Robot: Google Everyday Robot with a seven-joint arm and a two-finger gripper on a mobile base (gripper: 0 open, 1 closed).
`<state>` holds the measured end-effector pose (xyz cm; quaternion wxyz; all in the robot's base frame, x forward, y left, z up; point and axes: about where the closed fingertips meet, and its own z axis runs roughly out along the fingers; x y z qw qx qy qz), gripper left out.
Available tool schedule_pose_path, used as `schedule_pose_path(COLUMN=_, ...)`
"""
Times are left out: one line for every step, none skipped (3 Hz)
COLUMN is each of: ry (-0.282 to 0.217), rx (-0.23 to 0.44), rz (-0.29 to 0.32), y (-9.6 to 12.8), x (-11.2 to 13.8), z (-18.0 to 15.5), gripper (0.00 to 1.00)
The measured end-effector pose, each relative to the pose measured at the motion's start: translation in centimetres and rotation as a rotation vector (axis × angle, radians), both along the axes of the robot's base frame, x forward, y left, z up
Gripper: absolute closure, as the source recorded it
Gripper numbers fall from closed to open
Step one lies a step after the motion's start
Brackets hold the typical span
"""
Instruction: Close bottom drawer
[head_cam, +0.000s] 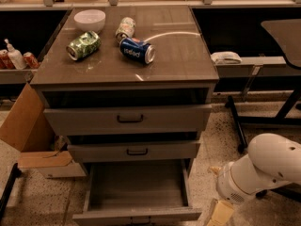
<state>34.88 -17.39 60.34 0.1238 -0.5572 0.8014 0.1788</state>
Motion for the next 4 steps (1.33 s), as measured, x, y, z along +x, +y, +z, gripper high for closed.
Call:
schedule_pose_path(ry=0.013, rx=0.003, rz=-0.038, y=0.0, x=0.7, z=-3.4, gripper=0.00)
schedule_pose_path(ry=0.019, rx=0.035, rz=-0.081, y=-0.1, x=1.5, z=-8.5, gripper=0.00)
schedule_pose_path(ry=0.025, rx=0.068, rz=-0.101, y=-0.1, x=2.2, z=-13.1, gripper=0.00)
schedule_pose_path(ry=0.065, rx=0.085, rz=-0.115, y=-0.1, x=2.7, z=-17.7, gripper=0.16)
